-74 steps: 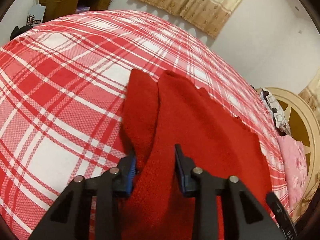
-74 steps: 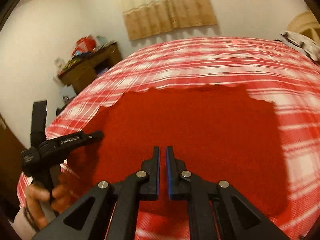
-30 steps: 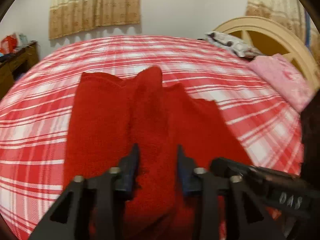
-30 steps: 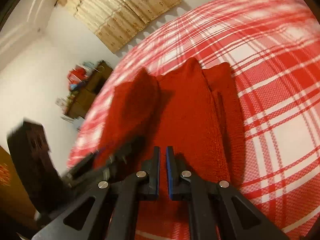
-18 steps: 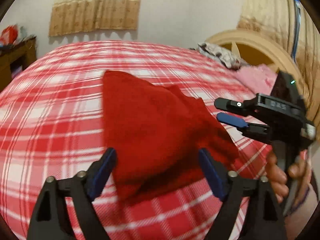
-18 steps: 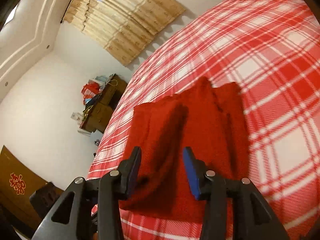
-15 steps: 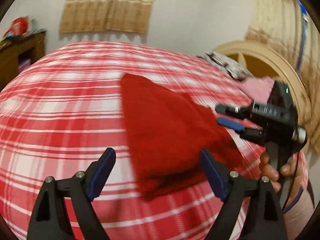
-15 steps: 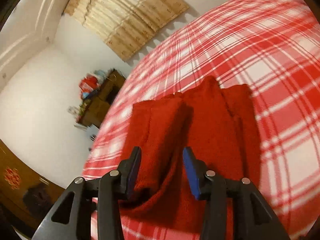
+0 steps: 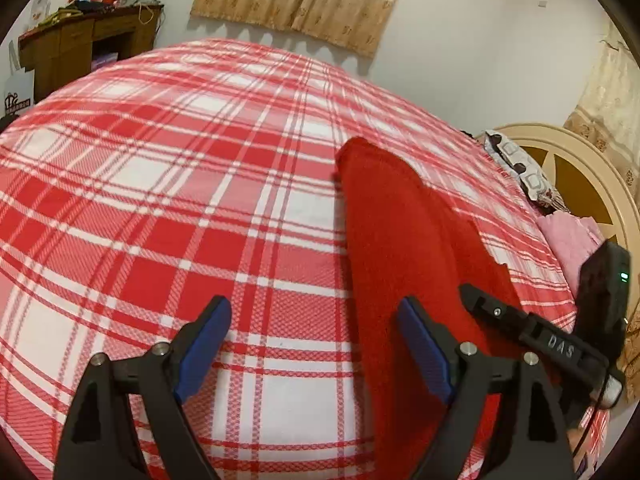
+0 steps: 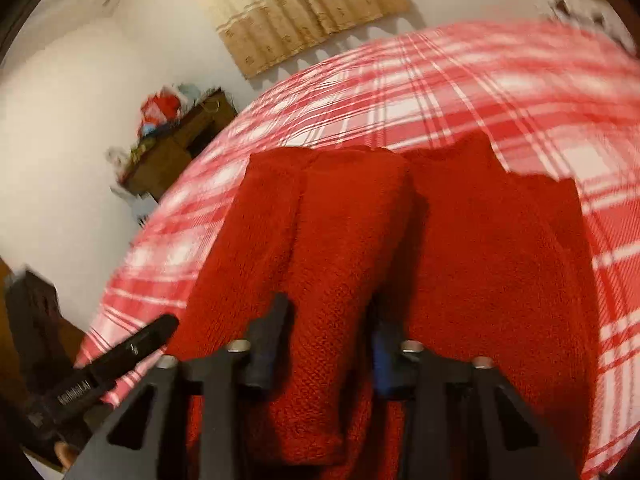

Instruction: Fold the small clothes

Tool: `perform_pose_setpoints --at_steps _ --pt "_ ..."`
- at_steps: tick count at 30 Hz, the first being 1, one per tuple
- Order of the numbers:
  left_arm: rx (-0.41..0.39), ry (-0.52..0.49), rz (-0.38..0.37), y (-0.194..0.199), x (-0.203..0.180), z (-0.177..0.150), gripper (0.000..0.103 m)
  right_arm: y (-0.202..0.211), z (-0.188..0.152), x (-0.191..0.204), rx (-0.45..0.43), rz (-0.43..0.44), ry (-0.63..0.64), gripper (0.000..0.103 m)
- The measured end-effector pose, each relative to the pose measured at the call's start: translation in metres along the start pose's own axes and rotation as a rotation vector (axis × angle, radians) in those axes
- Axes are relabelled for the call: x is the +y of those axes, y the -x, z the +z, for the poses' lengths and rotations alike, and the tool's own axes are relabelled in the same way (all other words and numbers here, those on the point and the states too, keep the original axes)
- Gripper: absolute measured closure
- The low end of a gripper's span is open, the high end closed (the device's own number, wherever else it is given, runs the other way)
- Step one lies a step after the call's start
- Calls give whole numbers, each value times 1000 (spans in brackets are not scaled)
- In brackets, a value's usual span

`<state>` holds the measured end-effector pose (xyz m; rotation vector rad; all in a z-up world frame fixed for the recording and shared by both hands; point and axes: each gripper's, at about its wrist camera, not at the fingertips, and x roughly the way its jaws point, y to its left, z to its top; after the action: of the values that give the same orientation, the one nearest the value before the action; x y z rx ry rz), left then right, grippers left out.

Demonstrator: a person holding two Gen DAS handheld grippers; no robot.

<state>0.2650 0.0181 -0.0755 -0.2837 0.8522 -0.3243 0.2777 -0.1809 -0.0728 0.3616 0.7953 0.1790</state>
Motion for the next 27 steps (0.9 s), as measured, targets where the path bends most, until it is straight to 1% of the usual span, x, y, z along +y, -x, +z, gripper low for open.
perform_pose_setpoints --at_steps 1,4,7,9,11,13,16,18,21,23,24,26,27 --pt "2 9 -2 0 1 -1 15 1 0 4 -7 -25 26 76" --pt "7 40 6 1 8 1 15 9 4 20 -30 -83 111 79" --pt "2 55 12 5 10 4 15 32 18 31 -83 -82 186 80" --pt "-8 43 14 9 6 8 15 49 26 35 -111 -83 223 80" --pt "-16 20 11 12 -2 11 15 67 32 35 -136 -109 262 80" --pt "-25 -6 5 12 -12 16 15 85 36 27 -155 -142 288 80" --pt "-32 -55 1 9 -28 19 15 99 33 4 -143 -181 281 80" --pt "-23 -84 -11 2 -41 17 15 99 26 -19 -118 -209 259 80" --pt "-10 -127 -6 -9 -58 12 15 81 8 -55 -39 -211 173 80" --pt "10 -139 -12 -19 -68 4 15 66 -5 -69 -1 -207 145 79" --pt "19 -143 -14 -22 -72 1 15 67 -10 -74 -29 -196 135 79" --pt "26 -161 -2 -27 -77 -5 15 70 -12 -79 -45 -178 86 78" --pt "25 -175 17 -30 -79 -8 15 70 -13 -80 -48 -170 58 74"
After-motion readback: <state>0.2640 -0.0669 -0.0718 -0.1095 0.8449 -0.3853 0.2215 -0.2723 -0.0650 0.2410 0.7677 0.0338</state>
